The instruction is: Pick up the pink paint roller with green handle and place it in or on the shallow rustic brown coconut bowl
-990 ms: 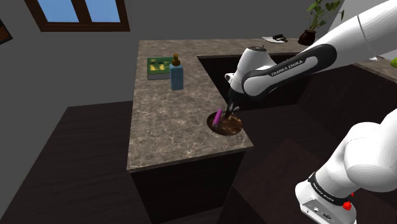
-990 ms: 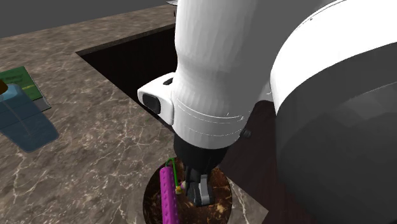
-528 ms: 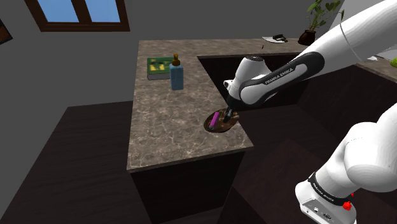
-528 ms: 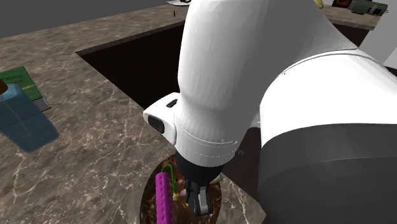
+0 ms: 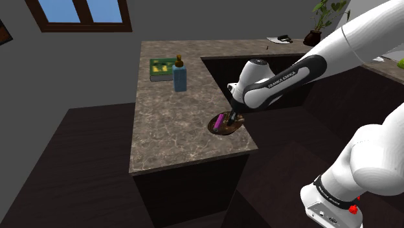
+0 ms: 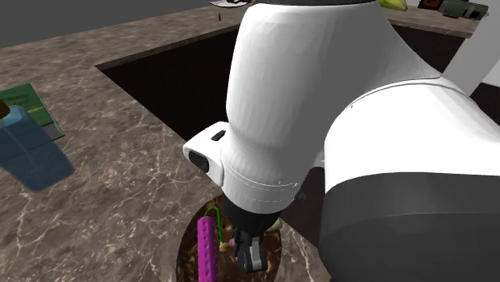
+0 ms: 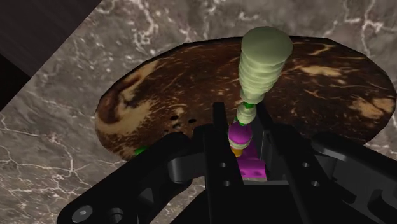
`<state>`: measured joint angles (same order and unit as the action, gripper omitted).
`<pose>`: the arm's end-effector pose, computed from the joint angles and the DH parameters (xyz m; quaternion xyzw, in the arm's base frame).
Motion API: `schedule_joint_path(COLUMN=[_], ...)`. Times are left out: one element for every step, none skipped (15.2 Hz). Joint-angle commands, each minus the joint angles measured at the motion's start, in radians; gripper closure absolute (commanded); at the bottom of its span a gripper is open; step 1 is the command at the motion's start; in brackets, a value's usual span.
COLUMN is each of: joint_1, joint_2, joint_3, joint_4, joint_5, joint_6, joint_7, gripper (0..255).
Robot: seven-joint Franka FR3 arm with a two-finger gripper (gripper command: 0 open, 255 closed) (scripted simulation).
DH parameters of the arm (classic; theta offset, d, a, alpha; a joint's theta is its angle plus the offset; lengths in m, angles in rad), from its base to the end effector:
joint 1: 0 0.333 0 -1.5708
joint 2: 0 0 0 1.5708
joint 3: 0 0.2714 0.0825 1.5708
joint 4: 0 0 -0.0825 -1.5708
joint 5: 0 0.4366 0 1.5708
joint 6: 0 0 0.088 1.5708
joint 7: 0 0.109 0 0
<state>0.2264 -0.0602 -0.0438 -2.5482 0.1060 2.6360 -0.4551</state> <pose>0.4921 0.0886 0.2175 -0.9595 -0.2700 -0.0772 0.0200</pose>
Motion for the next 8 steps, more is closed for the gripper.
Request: schedule_joint_path(joint_1=[0.001,0.001,0.001,0.001,0.001,0.001,-0.001,-0.004], joint_2=[0.004,0.004,0.004,0.004,0.004,0.004,-0.031,-0.064], joint_3=[0.001,0.002,0.001,0.001,0.001,0.001,0.000,-0.001], joint_4=[-0.001,-0.002,-0.002,-0.001,-0.002,-0.002,0.000,0.003], joint_5=[0.000,0.000,0.000,0.000,0.000,0.000,-0.008,-0.016], joint_6=[0.000,0.001,0.000,0.001,0.001,0.000,-0.036,-0.072], joint_7=[0.001,0.001,0.000,0.000,0.000,0.000,0.006,0.011], gripper=[0,0,0,0,0,0,0,0])
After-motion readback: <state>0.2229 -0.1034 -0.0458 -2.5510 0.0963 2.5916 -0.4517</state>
